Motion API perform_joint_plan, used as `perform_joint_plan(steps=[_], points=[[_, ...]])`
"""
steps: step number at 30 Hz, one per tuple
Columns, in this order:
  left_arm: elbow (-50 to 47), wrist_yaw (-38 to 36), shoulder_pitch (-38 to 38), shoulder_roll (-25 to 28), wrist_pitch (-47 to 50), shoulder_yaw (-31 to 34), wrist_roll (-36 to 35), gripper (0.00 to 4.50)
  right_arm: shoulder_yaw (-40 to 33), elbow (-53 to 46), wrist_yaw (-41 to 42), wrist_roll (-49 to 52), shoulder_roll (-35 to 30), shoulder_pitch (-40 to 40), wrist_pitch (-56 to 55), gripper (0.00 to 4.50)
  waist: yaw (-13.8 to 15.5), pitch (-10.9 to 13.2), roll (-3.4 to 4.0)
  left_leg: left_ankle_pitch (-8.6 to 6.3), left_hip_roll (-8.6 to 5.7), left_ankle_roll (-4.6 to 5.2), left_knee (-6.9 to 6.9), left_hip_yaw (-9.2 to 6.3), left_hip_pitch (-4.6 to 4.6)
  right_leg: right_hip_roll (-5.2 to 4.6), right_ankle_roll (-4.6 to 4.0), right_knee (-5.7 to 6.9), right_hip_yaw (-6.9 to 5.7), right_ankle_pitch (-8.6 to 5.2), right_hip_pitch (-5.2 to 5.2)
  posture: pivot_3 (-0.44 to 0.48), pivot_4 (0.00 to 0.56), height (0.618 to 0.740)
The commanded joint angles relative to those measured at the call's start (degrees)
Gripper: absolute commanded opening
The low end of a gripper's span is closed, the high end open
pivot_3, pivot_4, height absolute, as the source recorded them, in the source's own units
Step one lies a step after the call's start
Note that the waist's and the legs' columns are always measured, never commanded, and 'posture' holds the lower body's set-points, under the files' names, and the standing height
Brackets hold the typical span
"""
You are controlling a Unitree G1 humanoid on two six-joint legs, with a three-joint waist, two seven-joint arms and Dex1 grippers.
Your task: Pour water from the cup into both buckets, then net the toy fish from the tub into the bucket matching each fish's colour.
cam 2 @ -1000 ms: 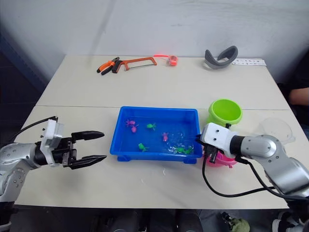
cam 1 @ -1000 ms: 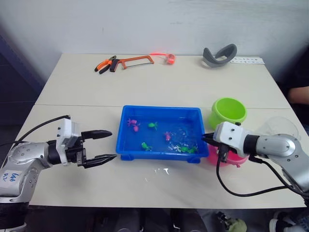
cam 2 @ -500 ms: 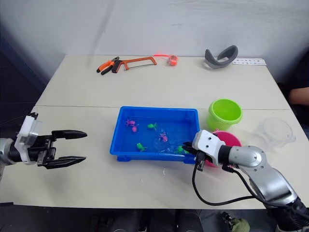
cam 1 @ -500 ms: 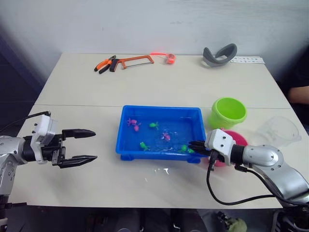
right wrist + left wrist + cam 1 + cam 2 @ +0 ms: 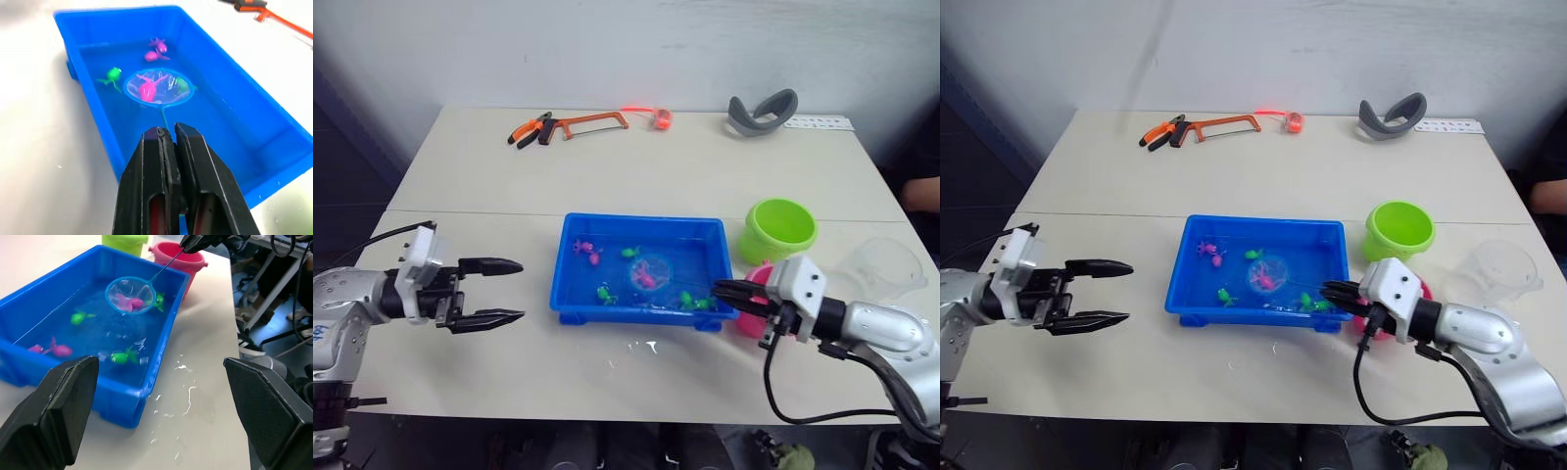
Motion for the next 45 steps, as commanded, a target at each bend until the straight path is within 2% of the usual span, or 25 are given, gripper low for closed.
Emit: perform_joint_plan(steps=[1,7,10,14,20,25,30,38,41,45], points=[[-2.59,0.94,-4.08,-3.38,1.46,-3.51,-1.18,4.45,-9.2,-6.18,1.57,5.59,-1.27,4.9,1.74,0.0,0.12,0.0,0.0,0.0,0.0,0.0,0.0,0.0,0.01,0.0,0.0,0.0,0.0,0.0,0.01,0.0,0.15,0.74],[-2.97,2.7,-8.37,-11.28,2.38,-8.43,-1.41,4.45,-19.91,-16.71,-4.82,7.51,2.7,15.4,4.91,0.0,0.43,-0.01,-0.04,0.01,-0.01,0.01,0.0,0.0,-0.02,0.05,0.02,0.06,-0.01,0.01,0.02,0.0,0.15,0.74],[-0.89,3.91,-12.92,-16.36,3.08,-10.48,-1.68,4.45,-26.71,-20.68,-8.28,8.08,4.84,19.55,6.54,0.0,0.44,-0.02,-0.08,0.03,-0.05,0.05,0.09,0.03,-0.02,0.06,0.08,0.13,0.03,0.04,0.04,0.0,0.15,0.74],[2.8,3.41,-17.81,-22.48,1.19,-14.16,0.22,4.45,-37.49,-25.34,-8.23,6.7,8.32,27.97,5.7,0.0,0.47,-0.03,-0.09,0.08,-0.11,0.1,0.12,0.05,0.03,0.05,0.15,0.17,0.09,0.08,0.07,0.0,0.15,0.74],[5.45,3.79,-21.7,-28.04,-1.45,-16.61,1.96,4.45,-46.49,-27.01,-5.62,1.54,14.46,38.25,-1.88,0.0,0.33,-0.04,-0.11,0.07,-0.04,0.08,0.07,0.1,0.05,0.57,0.15,0.1,0.24,0.07,0.07,0.0,0.15,0.74],[5.66,3.9,-22.53,-30.49,-2.88,-17.73,2.88,4.45,-47.67,-23.69,-4.0,-6.07,18.53,42.51,-12.2,0.0,0.14,-0.04,-0.11,0.03,0.03,0.01,0.06,0.18,0.15,0.65,0.15,0.05,0.41,0.07,0.06,0.0,0.15,0.74],[5.7,4.08,-22.04,-31.72,-4.8,-18.62,4.51,4.45,-45.91,-17.72,-3.42,-16.48,20.75,44.01,-27.07,0.0,0.22,-0.04,-0.11,0.02,0.05,-0.03,0.04,0.18,0.16,0.68,0.14,-0.07,0.41,0.07,0.06,0.0,0.15,0.74],[5.4,5.5,-21.66,-33.29,-5.9,-18.96,5.11,4.45,-45.44,-2.71,-12.86,-41.76,19.34,41.7,-58.0,0.0,0.22,-0.03,-0.11,0.03,0.04,-0.06,0.05,0.2,0.18,0.67,0.12,-0.11,0.43,0.05,0.05,0.0,0.15,0.74],[5.58,6.16,-21.65,-33.54,-6.37,-18.9,5.3,4.45,-47.15,-1.53,-17.55,-50.81,18.72,40.71,-67.21,0.0,0.17,-0.03,-0.1,0.06,0.05,-0.1,0.03,0.2,0.21,0.67,0.11,-0.09,0.45,0.03,0.05,0.0,0.15,0.74],[5.73,6.58,-21.7,-34.05,-6.91,-19.08,5.45,4.45,-48.75,-1.6,-23.38,-58.76,19.67,39.27,-72.9,0.0,0.21,-0.03,-0.1,0.09,0.06,-0.15,0.05,0.19,0.23,0.7,0.1,-0.06,0.47,0.03,0.06,0.0,0.15,0.74]])
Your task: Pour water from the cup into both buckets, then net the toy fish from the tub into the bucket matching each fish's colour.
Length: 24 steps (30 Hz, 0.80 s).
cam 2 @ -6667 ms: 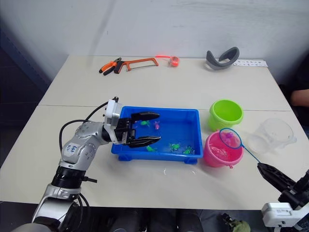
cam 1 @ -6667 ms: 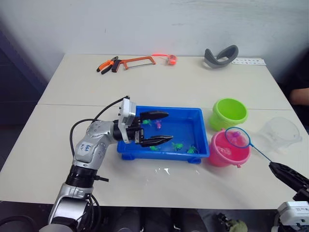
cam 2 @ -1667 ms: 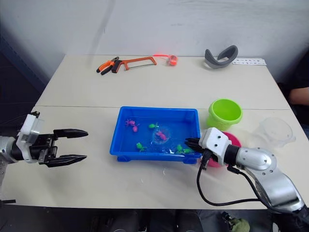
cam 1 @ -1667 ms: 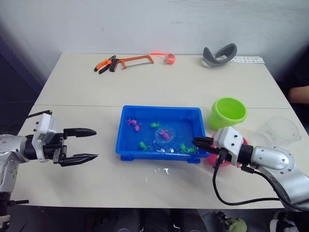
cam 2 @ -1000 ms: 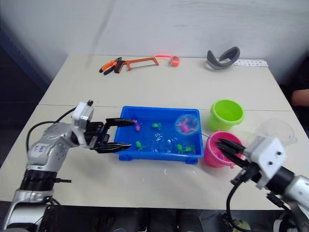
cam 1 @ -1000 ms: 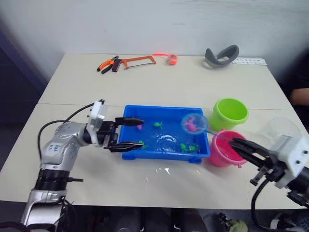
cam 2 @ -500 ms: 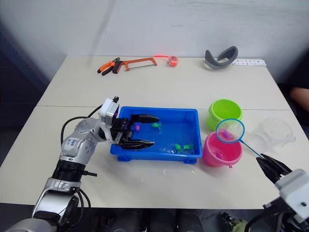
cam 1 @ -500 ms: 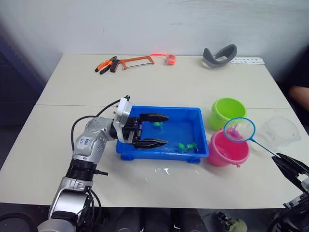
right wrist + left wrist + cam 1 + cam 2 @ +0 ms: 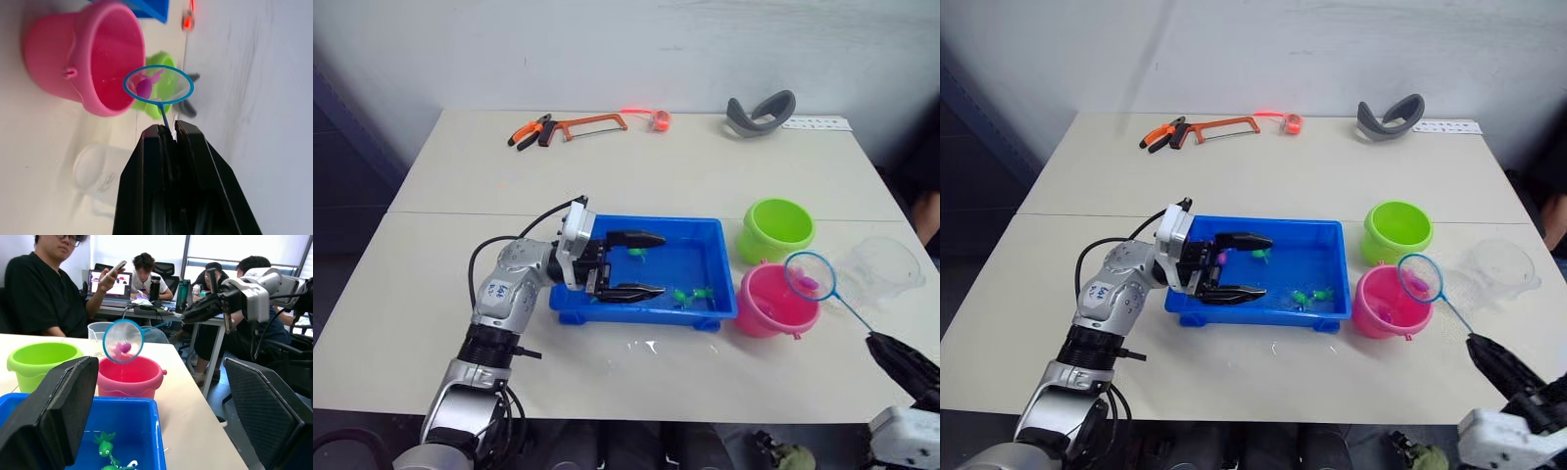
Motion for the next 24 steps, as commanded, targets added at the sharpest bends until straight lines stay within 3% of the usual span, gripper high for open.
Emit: perform_joint_plan(steps=[1,7,11,13,17,19,24], points=[[-0.88,0.51,0.03,-0.74,-1.21,0.28,0.01,4.45,-3.6,-0.81,-6.3,-7.01,0.61,-1.24,-5.85,0.0,0.06,0.0,0.0,0.0,-0.01,0.0,0.0,0.0,0.0,-0.01,0.0,0.01,0.01,0.0,0.0,0.0,0.15,0.74],[-0.66,1.14,0.07,-1.38,-1.67,0.45,0.05,4.45,-5.95,0.45,-13.49,-15.86,0.79,-2.51,-9.07,0.0,0.05,0.0,0.01,0.01,-0.01,0.0,0.01,0.01,0.0,0.02,-0.01,0.01,0.02,-0.01,0.0,0.0,0.15,0.74],[-0.45,0.84,0.48,-1.16,-1.82,0.88,-0.1,4.45,-4.69,2.77,-14.76,-12.03,0.71,-1.22,-5.71,0.0,-0.03,0.0,0.01,0.01,0.0,0.0,0.0,0.0,0.0,0.03,-0.03,0.01,0.02,-0.03,0.01,0.0,0.15,0.74],[-0.27,0.47,0.8,-0.79,-2.03,1.26,-0.28,4.45,-0.69,3.2,-12.1,-4.02,-0.5,1.23,-2.65,0.0,-0.02,-0.01,0.03,0.02,0.01,0.0,0.01,0.0,0.0,0.03,-0.04,0.01,0.02,-0.03,0.02,0.0,0.15,0.74],[-0.29,-0.14,2.23,1.51,-1.96,3.62,-1.22,4.45,13.43,-6.18,-2.98,27.16,-2.05,7.34,19.63,0.0,-0.26,-0.01,0.03,0.01,0.21,-0.01,0.0,-0.04,0.06,-0.11,-0.12,0.02,0.04,-0.06,0.06,0.0,0.15,0.74],[-0.73,0.33,3.07,3.03,-1.06,5.68,-2.27,4.45,17.05,-11.25,-1.48,40.05,-3.62,8.72,29.11,0.0,-0.27,0.0,0.06,0.01,0.28,-0.03,0.02,-0.07,0.06,-0.13,-0.17,0.06,0.02,-0.08,0.05,0.0,0.15,0.74],[-2.53,2.77,7.13,8.08,-0.44,12.29,-3.66,4.45,21.18,-17.64,-2.3,67.98,-15.17,1.29,51.7,0.0,-0.76,0.0,0.05,-0.02,0.36,-0.03,0.05,-0.17,0.09,-0.21,-0.27,0.14,-0.02,-0.12,0.05,0.0,0.15,0.74]])
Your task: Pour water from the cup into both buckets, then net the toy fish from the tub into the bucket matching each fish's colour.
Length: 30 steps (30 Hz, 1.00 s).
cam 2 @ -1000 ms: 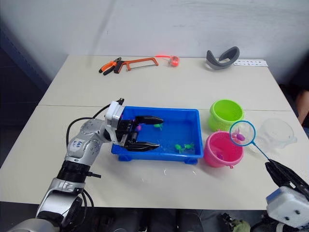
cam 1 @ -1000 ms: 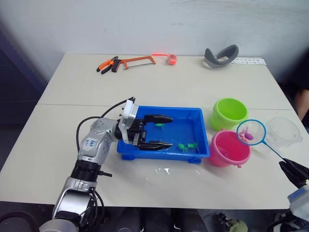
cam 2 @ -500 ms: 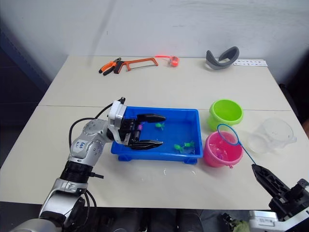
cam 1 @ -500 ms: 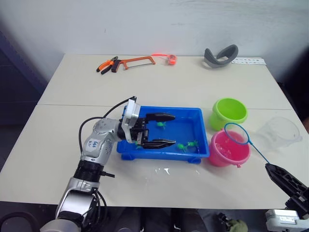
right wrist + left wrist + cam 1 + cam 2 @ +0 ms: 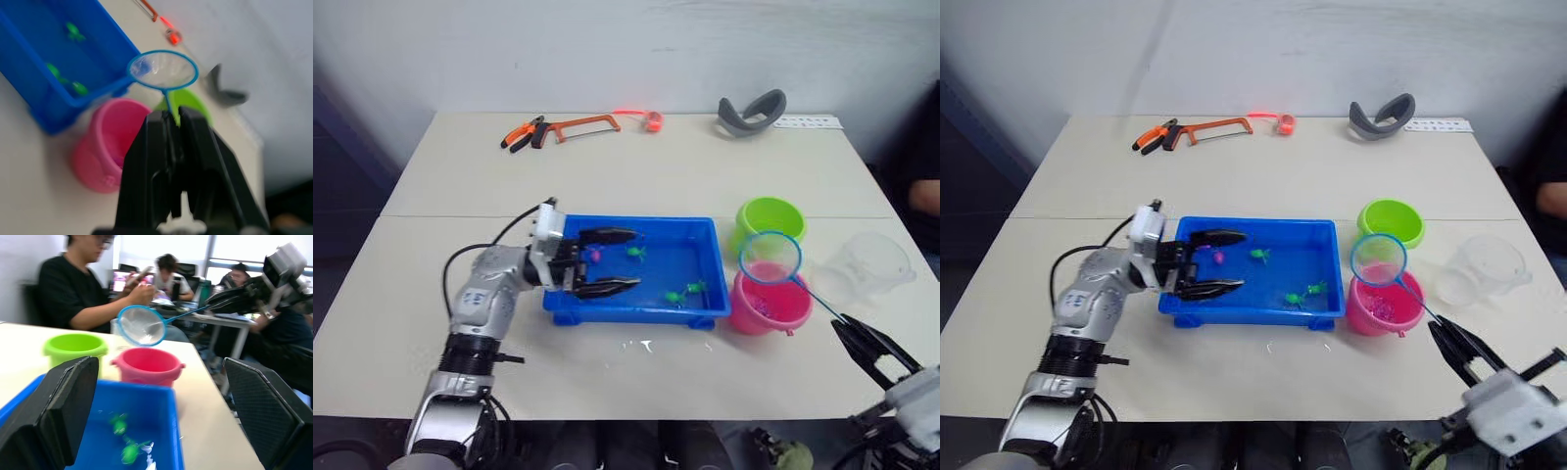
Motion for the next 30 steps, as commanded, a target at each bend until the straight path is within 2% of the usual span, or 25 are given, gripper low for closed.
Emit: perform_joint_plan(steps=[1,4,7,10,15,21,26,30], points=[[-2.61,1.91,3.12,3.35,-1.0,5.57,-1.38,4.45,2.28,-3.21,-1.34,18.03,-8.74,-8.56,14.58,0.0,-0.13,0.0,0.0,-0.01,0.0,0.02,0.01,0.01,0.01,-0.02,0.0,0.0,0.0,0.0,0.0,0.0,0.15,0.74],[-3.72,3.96,7.72,6.38,-1.95,9.94,-1.13,4.45,7.56,-1.23,-2.66,27.15,-16.35,-22.15,24.42,0.0,-0.54,0.01,0.01,-0.03,-0.03,0.05,0.02,0.0,-0.02,-0.18,-0.03,0.01,-0.13,-0.01,-0.04,0.0,0.15,0.74],[-5.66,6.6,13.21,8.57,-2.4,14.41,-1.21,4.45,16.48,3.56,-3.9,32.13,-19.94,-38.19,34.39,0.0,-0.68,0.03,0.03,-0.04,-0.03,0.02,-0.04,-0.1,-0.08,-0.23,-0.09,-0.06,-0.32,-0.05,-0.06,0.0,0.15,0.74],[-9.14,10.43,19.34,9.65,-2.06,18.81,-1.55,4.45,26.89,8.0,0.11,29.61,-19.89,-51.7,41.34,0.0,-0.28,0.05,0.0,-0.07,-0.07,0.04,-0.04,-0.13,-0.14,-0.28,-0.09,-0.15,-0.37,-0.05,-0.08,0.0,0.15,0.74],[-14.05,14.43,26.17,10.66,0.07,22.75,-2.47,4.45,37.18,12.56,1.66,24.73,-16.61,-63.68,49.03,0.0,0.3,0.04,-0.11,-0.14,-0.33,0.16,0.01,-0.35,-0.39,-0.49,-0.02,-0.27,-0.52,-0.02,-0.09,0.0,0.15,0.74],[-18.08,16.64,29.32,11.33,1.49,24.23,-4.19,4.45,42.47,16.2,2.35,17.65,-13.3,-68.76,53.68,0.0,0.66,0.04,-0.11,-0.12,-0.45,0.22,0.02,-0.32,-0.43,-0.61,0.08,-0.35,-0.53,0.03,-0.08,0.0,0.15,0.74],[-19.56,16.89,29.14,12.32,2.7,22.93,-3.96,4.45,45.3,18.61,3.35,11.62,-11.05,-70.33,54.22,0.0,0.39,0.04,-0.11,-0.12,-0.44,0.21,0.01,-0.24,-0.42,-0.57,0.09,-0.29,-0.54,0.04,-0.11,0.0,0.15,0.74],[-19.67,17.57,27.94,14.06,4.08,20.65,-1.99,4.45,47.19,21.67,2.47,6.31,-6.87,-72.09,52.99,0.0,0.18,0.04,-0.11,-0.11,-0.43,0.18,-0.02,-0.21,-0.42,-0.54,0.09,-0.2,-0.55,0.04,-0.13,0.0,0.15,0.74]])
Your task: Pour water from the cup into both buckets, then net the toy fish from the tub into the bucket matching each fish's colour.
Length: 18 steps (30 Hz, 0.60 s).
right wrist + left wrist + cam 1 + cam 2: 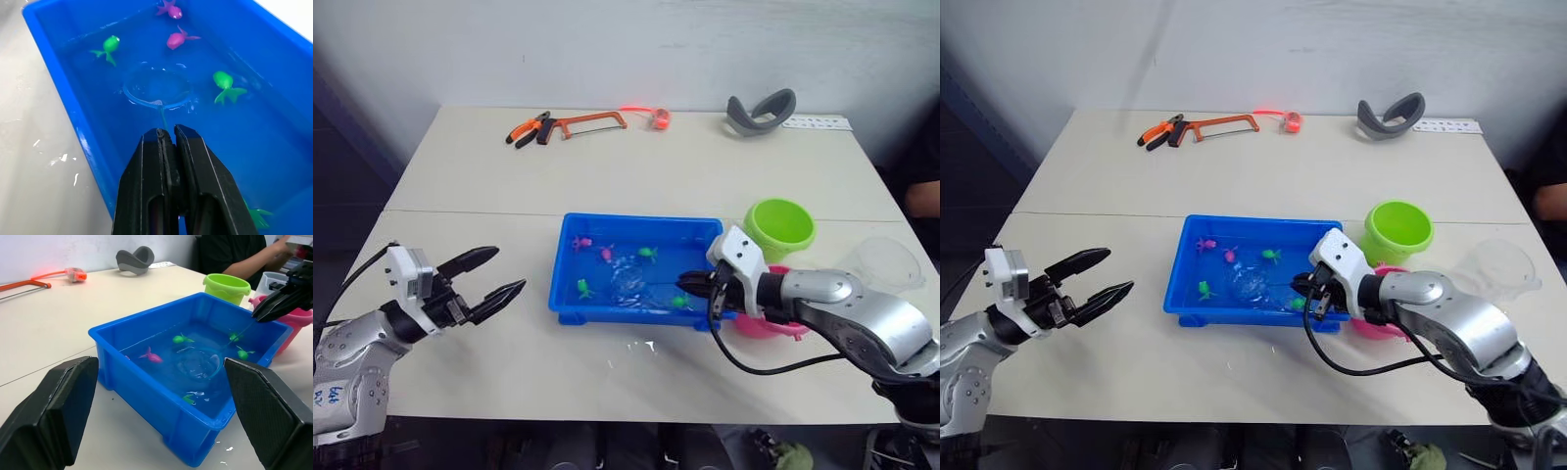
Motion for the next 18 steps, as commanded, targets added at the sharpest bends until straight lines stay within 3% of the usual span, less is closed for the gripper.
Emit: perform_joint_plan(steps=[1,11,18], points=[[-1.66,1.15,-1.35,2.63,1.63,-2.23,1.62,4.45,1.04,2.1,-0.73,-5.42,3.56,-2.31,-2.09,0.0,-0.23,0.0,0.0,0.0,0.0,0.0,0.0,0.01,0.0,0.0,0.0,0.01,0.0,0.0,0.0,0.0,0.15,0.74],[-1.45,2.27,-4.89,4.26,4.2,-5.77,2.44,4.45,2.05,7.61,-0.8,-14.56,12.58,-4.86,-5.55,0.0,-1.06,0.01,0.01,0.02,-0.01,-0.03,-0.06,0.04,-0.01,0.03,0.02,0.18,-0.11,0.01,-0.03,0.0,0.15,0.74],[-0.54,1.81,-6.72,4.25,4.25,-6.21,2.34,4.45,-1.82,6.07,-0.36,-14.19,16.59,-0.88,-8.22,0.0,-1.06,0.01,0.01,0.02,-0.01,-0.04,-0.08,0.06,-0.01,0.04,0.02,0.21,-0.11,0.01,-0.05,0.0,0.15,0.74]])
